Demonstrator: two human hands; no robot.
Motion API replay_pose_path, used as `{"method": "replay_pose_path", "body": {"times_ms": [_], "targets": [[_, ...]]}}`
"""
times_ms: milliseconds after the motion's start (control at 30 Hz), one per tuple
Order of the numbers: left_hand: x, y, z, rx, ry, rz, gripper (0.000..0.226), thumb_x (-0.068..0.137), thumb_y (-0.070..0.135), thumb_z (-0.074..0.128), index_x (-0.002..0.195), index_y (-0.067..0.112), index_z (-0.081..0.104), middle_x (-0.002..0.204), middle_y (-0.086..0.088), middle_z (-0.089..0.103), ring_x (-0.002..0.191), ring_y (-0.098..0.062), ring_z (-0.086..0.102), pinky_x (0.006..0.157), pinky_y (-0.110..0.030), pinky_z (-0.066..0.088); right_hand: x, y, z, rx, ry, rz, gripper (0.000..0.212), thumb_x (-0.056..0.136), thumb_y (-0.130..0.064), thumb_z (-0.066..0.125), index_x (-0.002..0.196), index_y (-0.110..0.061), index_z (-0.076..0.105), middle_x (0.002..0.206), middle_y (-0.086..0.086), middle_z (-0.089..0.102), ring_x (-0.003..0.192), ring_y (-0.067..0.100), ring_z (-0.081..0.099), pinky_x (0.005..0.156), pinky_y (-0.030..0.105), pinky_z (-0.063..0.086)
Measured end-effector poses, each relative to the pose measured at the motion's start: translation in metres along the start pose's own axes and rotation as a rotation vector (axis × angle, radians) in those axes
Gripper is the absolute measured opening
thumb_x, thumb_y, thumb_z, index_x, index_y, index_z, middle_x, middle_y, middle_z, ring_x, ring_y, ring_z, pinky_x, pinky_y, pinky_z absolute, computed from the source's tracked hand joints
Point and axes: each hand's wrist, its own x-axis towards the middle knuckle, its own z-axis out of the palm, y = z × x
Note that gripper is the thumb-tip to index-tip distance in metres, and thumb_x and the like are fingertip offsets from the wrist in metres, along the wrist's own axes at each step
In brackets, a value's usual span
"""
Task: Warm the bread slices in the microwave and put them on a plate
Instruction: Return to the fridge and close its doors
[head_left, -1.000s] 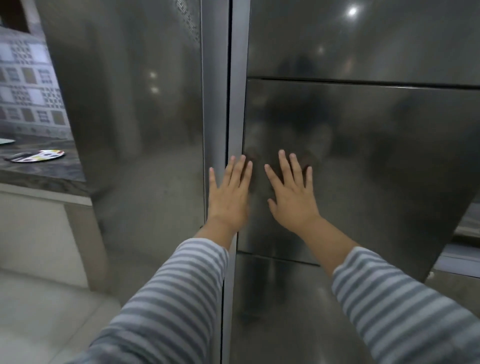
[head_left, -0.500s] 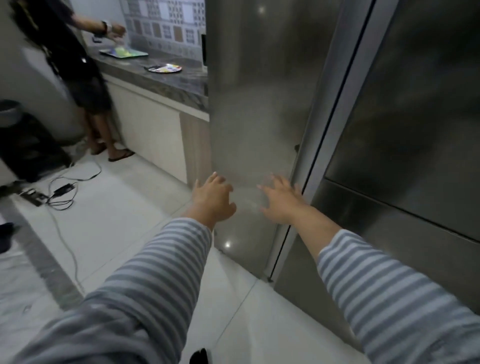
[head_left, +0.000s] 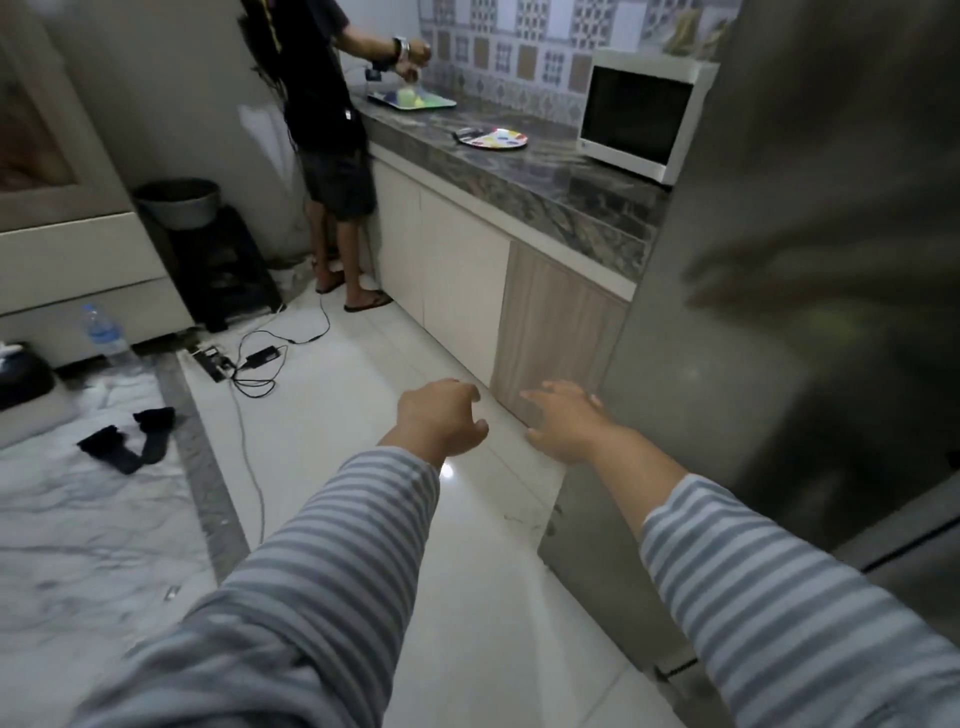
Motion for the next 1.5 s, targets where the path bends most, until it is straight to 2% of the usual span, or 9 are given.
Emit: {"method": "replay_pose_path", "body": {"times_ms": [67,167,267,500,867,1067,1200,1400,1500], "targets": [[0.031,-0.024,-0.008,-0.002,-0.006,-0.028,0.047,0.09,0.044,0.05,0.135,0.029,0.048,0.136,0.007,0.052,0.126,-0.015,0.047,0.098,-0.037,0.042,0.04,-0.013,-0.006,0.092,-0.026,-0.001,0.059,0.095,-0.033,0.053,0.149,-0.023,0.032,0.154,0.005,0.032,0.14,0.027,0.031,0.113,0.042,0.029],[0.066,-0.05,-0.017,-0.007,-0.006,-0.054,0.047,0.089,0.045,0.05,0.133,0.03,0.049,0.133,0.008,0.054,0.124,-0.015,0.049,0.095,-0.036,0.043,0.088,-0.027,-0.013,0.112,-0.032,-0.008,0.055,0.094,-0.035,0.054,0.145,-0.022,0.039,0.148,0.006,0.041,0.133,0.027,0.042,0.107,0.04,0.039],[0.105,-0.072,-0.026,-0.002,-0.011,-0.065,0.046,0.088,0.046,0.05,0.132,0.031,0.051,0.132,0.008,0.055,0.123,-0.015,0.049,0.094,-0.036,0.044,0.133,-0.035,-0.027,0.102,-0.032,-0.013,0.052,0.093,-0.034,0.053,0.143,-0.022,0.042,0.143,0.008,0.047,0.129,0.028,0.046,0.105,0.039,0.041],[0.222,-0.1,-0.051,-0.018,0.04,-0.066,0.044,0.087,0.045,0.051,0.129,0.032,0.052,0.131,0.008,0.056,0.125,-0.016,0.048,0.096,-0.036,0.041,0.25,-0.032,-0.065,0.09,0.004,-0.049,0.051,0.094,-0.032,0.054,0.142,-0.017,0.043,0.147,0.006,0.043,0.134,0.024,0.041,0.11,0.037,0.035],[0.43,-0.1,-0.097,-0.017,0.071,-0.011,0.044,0.088,0.044,0.05,0.129,0.03,0.053,0.131,0.005,0.056,0.122,-0.019,0.05,0.092,-0.035,0.044,0.436,0.005,-0.144,0.067,0.074,-0.009,0.052,0.091,-0.035,0.056,0.139,-0.02,0.046,0.145,0.004,0.046,0.136,0.024,0.038,0.109,0.041,0.036],[0.535,-0.104,-0.112,-0.004,0.077,0.109,0.044,0.086,0.044,0.052,0.128,0.029,0.055,0.13,0.004,0.058,0.121,-0.02,0.052,0.092,-0.034,0.046,0.514,0.021,-0.175,0.059,0.108,0.046,0.051,0.092,-0.035,0.056,0.14,-0.023,0.045,0.144,0.002,0.047,0.133,0.022,0.042,0.106,0.036,0.038],[0.616,-0.103,-0.13,0.034,0.074,0.229,0.045,0.085,0.047,0.052,0.127,0.029,0.055,0.129,0.003,0.059,0.121,-0.021,0.052,0.095,-0.038,0.047,0.572,0.029,-0.203,0.105,0.189,0.137,0.05,0.089,-0.036,0.055,0.138,-0.027,0.047,0.141,0.003,0.05,0.129,0.024,0.047,0.103,0.04,0.042],[0.724,-0.088,-0.174,0.095,0.073,0.421,0.043,0.085,0.044,0.055,0.125,0.03,0.056,0.128,0.001,0.059,0.12,-0.023,0.054,0.095,-0.038,0.046,0.627,0.043,-0.257,0.137,0.316,0.29,0.048,0.092,-0.031,0.053,0.139,-0.026,0.047,0.138,0.001,0.052,0.126,0.023,0.05,0.099,0.037,0.044],[0.764,-0.066,-0.194,0.105,0.075,0.529,0.049,0.086,0.045,0.055,0.132,0.029,0.049,0.13,0.0,0.057,0.121,-0.024,0.052,0.092,-0.039,0.045,0.644,0.061,-0.28,0.14,0.394,0.377,0.046,0.094,-0.032,0.051,0.139,-0.027,0.046,0.14,-0.001,0.049,0.126,0.023,0.048,0.097,0.039,0.045]]}}
